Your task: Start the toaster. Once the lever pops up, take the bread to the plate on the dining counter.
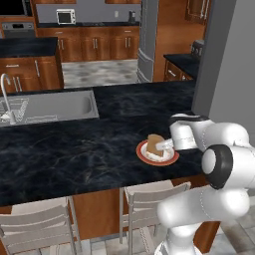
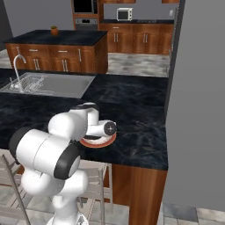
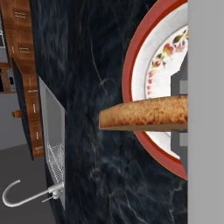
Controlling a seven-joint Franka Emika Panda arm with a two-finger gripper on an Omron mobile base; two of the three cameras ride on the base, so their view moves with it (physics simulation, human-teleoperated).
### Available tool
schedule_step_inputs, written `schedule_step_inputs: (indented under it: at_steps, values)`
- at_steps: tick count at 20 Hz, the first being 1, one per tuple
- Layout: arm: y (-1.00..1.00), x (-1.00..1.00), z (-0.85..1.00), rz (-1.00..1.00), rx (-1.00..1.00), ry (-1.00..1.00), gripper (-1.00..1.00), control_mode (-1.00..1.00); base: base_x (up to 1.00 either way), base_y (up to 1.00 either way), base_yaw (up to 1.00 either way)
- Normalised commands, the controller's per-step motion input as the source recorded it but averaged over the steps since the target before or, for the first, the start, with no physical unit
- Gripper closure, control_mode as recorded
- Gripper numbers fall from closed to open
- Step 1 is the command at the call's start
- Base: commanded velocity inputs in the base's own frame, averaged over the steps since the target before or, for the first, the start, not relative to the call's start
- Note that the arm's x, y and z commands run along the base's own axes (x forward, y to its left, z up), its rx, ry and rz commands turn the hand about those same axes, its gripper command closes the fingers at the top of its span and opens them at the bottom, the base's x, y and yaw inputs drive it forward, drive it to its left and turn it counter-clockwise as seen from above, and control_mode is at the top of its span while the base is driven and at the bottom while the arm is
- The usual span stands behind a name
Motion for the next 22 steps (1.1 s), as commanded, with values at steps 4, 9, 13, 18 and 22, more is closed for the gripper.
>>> schedule_step_inputs:
  at_steps: [4, 9, 13, 18, 22]
  values:
    - [0.0, -0.01, -0.02, 0.0, 0.0, -0.03, 1.0, -1.0, 0.0, 0.0, 0.0]
    - [0.0, -0.03, 0.0, 0.0, 0.0, 0.0, 1.0, -1.0, 0.0, 0.0, 0.0]
    - [0.0, 0.0, 0.0, 0.0, 0.0, 0.0, 1.0, -1.0, 0.0, 0.0, 0.0]
    - [0.0, 0.0, 0.0, 0.0, 0.0, 0.0, -1.0, -1.0, 0.0, 0.0, 0.0]
    - [0.0, 0.0, 0.0, 0.0, 0.0, 0.0, -1.0, -1.0, 0.0, 0.0, 0.0]
